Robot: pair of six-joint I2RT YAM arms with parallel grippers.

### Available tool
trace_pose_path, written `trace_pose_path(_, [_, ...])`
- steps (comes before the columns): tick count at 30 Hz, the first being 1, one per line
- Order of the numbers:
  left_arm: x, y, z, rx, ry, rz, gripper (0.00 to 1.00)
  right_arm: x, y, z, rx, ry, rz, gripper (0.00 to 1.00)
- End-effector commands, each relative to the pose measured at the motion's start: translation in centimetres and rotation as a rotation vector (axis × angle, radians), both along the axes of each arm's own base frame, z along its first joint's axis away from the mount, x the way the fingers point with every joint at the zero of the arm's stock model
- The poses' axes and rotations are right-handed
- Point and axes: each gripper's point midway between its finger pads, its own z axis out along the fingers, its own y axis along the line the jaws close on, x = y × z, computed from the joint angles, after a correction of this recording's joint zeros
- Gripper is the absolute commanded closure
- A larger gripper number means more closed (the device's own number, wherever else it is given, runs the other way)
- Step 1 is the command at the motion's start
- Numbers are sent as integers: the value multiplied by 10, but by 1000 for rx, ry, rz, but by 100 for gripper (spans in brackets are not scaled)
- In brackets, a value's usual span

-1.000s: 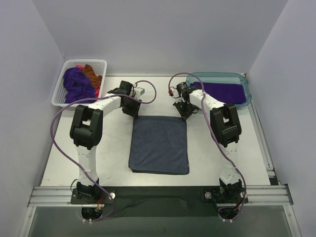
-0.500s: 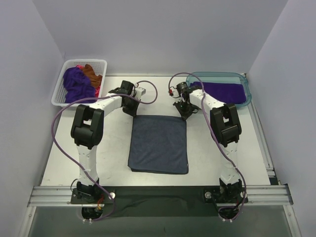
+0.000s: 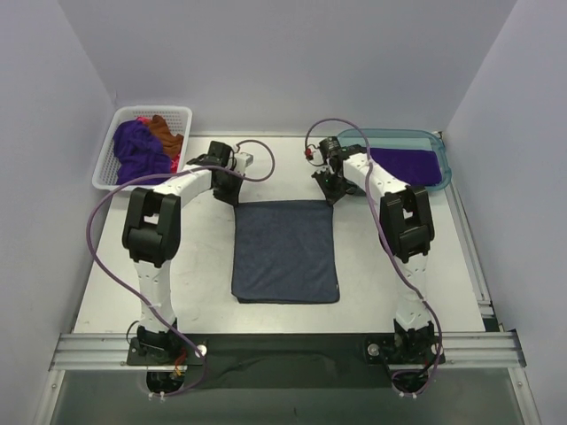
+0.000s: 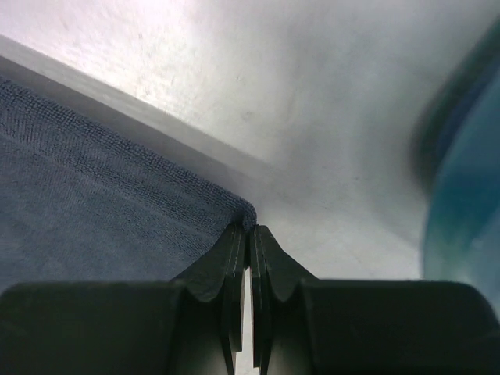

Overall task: Fold and stack the towels
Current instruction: Fold the towel

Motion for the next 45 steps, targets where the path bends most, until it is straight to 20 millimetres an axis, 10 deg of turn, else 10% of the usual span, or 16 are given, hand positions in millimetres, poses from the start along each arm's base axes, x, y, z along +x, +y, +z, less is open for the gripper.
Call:
trace_pose_path(1, [19,18,46,-23,-115,52,100,20,-9,41,-3,-98,-50,100])
trace_pose_path(13, [42,25,84,-62,-265,89,100,55,-7,71,5,-211,-77,100])
trace_pose_path(22, [24,24,123,-110,-358,101,100,40,-7,93,21,-253,-69,100])
trace_pose_path(32, [-53,18,123,-143,-304,142,100,-26,-16,105,-9,-273,-79,100])
trace_pose_path(45, [-164,11,85,-142,-148,227,100,-125,-14,74,34,-202,-125,100])
